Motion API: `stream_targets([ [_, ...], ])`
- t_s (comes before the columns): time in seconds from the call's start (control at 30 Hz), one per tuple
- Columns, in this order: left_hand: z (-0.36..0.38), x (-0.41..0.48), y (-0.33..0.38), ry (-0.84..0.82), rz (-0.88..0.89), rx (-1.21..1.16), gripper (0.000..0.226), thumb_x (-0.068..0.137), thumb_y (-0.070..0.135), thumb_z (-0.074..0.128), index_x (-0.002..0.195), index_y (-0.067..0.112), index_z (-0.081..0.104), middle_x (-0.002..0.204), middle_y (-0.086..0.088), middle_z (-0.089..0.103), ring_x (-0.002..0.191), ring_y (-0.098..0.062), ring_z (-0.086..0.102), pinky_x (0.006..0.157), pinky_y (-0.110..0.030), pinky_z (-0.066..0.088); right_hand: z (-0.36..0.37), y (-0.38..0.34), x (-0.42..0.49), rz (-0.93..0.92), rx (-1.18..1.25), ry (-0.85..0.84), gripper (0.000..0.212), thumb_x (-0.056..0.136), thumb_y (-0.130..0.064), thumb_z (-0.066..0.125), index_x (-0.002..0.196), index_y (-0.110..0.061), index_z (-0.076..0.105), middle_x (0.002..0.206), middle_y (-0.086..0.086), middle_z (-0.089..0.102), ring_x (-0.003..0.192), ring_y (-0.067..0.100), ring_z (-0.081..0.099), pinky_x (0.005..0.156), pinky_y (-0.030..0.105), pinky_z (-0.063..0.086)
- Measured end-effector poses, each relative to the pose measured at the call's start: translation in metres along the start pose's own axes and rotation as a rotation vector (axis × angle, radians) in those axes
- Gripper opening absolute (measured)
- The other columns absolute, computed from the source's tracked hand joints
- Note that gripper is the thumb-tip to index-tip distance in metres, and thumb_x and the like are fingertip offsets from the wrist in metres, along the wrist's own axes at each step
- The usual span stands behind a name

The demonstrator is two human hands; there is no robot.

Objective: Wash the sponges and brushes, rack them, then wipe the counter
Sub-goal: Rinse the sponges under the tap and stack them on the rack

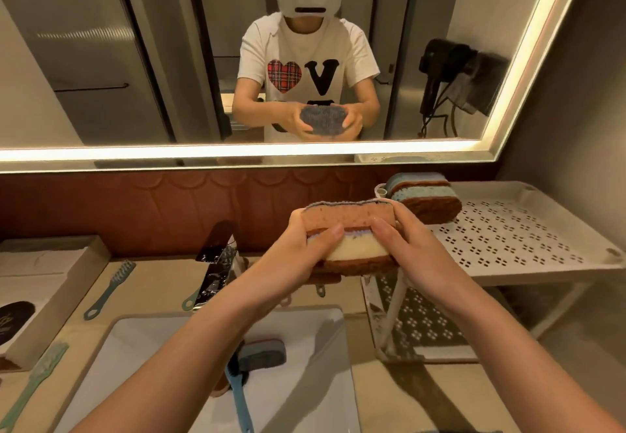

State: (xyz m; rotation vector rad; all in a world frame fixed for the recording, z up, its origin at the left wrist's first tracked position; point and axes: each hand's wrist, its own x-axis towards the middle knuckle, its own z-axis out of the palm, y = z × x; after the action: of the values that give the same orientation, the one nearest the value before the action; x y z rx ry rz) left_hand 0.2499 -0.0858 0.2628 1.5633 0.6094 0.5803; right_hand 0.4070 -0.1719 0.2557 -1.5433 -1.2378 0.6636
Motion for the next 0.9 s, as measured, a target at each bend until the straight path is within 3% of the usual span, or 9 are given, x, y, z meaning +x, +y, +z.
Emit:
stream_targets([
  [0.13, 0.023, 0.021, 0.013, 0.014, 0.052, 0.009, 0.044, 0.092, 0.042, 0.043, 0.131, 0.025, 0.033, 0.112, 0.014, 0.046, 0.099, -0.009, 0.06, 0.073, -0.03, 0.059, -0.03, -0.002, 0.007, -0.036, 0.067, 0.081, 0.051, 0.078, -0.052, 0.044, 0.12, -0.027, 0.054, 0.103, -0.008, 0.063, 0.084, -0.005, 0.061, 0.062, 0.012, 0.048],
  [0.2, 0.035, 0.033, 0.015, -0.007, 0.057, 0.077, 0.044, 0.093, 0.045, 0.042, 0.132, 0.028, 0.029, 0.109, 0.018, 0.044, 0.098, -0.006, 0.058, 0.077, -0.03, 0.058, -0.046, 0.001, 0.011, -0.028, 0.089, 0.127, 0.049, 0.079, -0.05, 0.045, 0.12, -0.024, 0.056, 0.102, -0.004, 0.064, 0.078, -0.004, 0.063, 0.058, 0.009, 0.047],
  [0.3, 0.053, 0.056, 0.013, 0.001, 0.096, 0.193, 0.056, 0.09, 0.054, 0.045, 0.135, 0.026, 0.029, 0.123, 0.01, 0.041, 0.11, -0.006, 0.05, 0.09, -0.027, 0.051, -0.069, 0.01, 0.014, -0.01, 0.081, 0.181, 0.046, 0.081, -0.048, 0.047, 0.119, -0.025, 0.057, 0.102, -0.001, 0.065, 0.078, 0.001, 0.064, 0.057, 0.01, 0.047],
  [0.47, 0.076, 0.081, -0.006, 0.021, 0.191, 0.443, 0.072, 0.078, 0.057, 0.045, 0.139, 0.025, 0.026, 0.137, -0.001, 0.036, 0.127, -0.019, 0.039, 0.107, -0.044, 0.037, -0.1, 0.038, 0.02, 0.062, 0.04, 0.255, 0.028, 0.091, -0.039, 0.049, 0.115, -0.029, 0.06, 0.103, -0.001, 0.066, 0.089, 0.013, 0.064, 0.062, 0.02, 0.05],
  [0.57, 0.087, 0.091, -0.017, -0.01, 0.209, 0.635, 0.085, 0.072, 0.07, 0.045, 0.141, 0.023, 0.029, 0.138, -0.001, 0.036, 0.128, -0.02, 0.034, 0.11, -0.043, 0.031, -0.112, 0.052, 0.023, 0.106, -0.019, 0.267, 0.026, 0.092, -0.037, 0.05, 0.113, -0.025, 0.06, 0.1, 0.002, 0.065, 0.084, 0.013, 0.063, 0.056, 0.016, 0.049],
  [0.63, 0.09, 0.094, -0.024, -0.015, 0.157, 0.739, 0.082, 0.075, 0.066, 0.051, 0.141, 0.023, 0.029, 0.138, -0.001, 0.032, 0.128, -0.019, 0.03, 0.11, -0.041, 0.029, -0.112, 0.059, 0.024, 0.138, -0.065, 0.269, 0.029, 0.092, -0.037, 0.05, 0.117, -0.022, 0.055, 0.099, -0.001, 0.061, 0.082, 0.009, 0.061, 0.052, 0.011, 0.047],
  [0.73, 0.089, 0.096, -0.028, 0.031, 0.114, 0.86, 0.07, 0.082, 0.057, 0.056, 0.139, 0.022, 0.033, 0.135, -0.002, 0.037, 0.125, -0.021, 0.034, 0.107, -0.041, 0.033, -0.109, 0.067, 0.029, 0.21, -0.131, 0.262, 0.039, 0.089, -0.043, 0.052, 0.123, -0.027, 0.043, 0.101, 0.001, 0.055, 0.085, 0.013, 0.061, 0.059, 0.023, 0.054],
  [0.83, 0.091, 0.101, -0.029, 0.088, 0.145, 0.936, 0.074, 0.082, 0.059, 0.053, 0.141, 0.024, 0.027, 0.132, -0.001, 0.045, 0.122, -0.023, 0.04, 0.102, -0.042, 0.036, -0.109, 0.074, 0.032, 0.279, -0.174, 0.283, 0.043, 0.086, -0.051, 0.054, 0.117, -0.026, 0.039, 0.105, 0.004, 0.056, 0.091, 0.019, 0.06, 0.076, 0.039, 0.056],
  [0.9, 0.095, 0.103, -0.028, 0.125, 0.171, 0.963, 0.073, 0.083, 0.057, 0.052, 0.142, 0.025, 0.024, 0.131, 0.0, 0.05, 0.121, -0.024, 0.042, 0.1, -0.042, 0.036, -0.111, 0.076, 0.033, 0.322, -0.216, 0.301, 0.042, 0.086, -0.053, 0.053, 0.112, -0.023, 0.039, 0.103, 0.003, 0.054, 0.09, 0.016, 0.056, 0.075, 0.038, 0.051],
])
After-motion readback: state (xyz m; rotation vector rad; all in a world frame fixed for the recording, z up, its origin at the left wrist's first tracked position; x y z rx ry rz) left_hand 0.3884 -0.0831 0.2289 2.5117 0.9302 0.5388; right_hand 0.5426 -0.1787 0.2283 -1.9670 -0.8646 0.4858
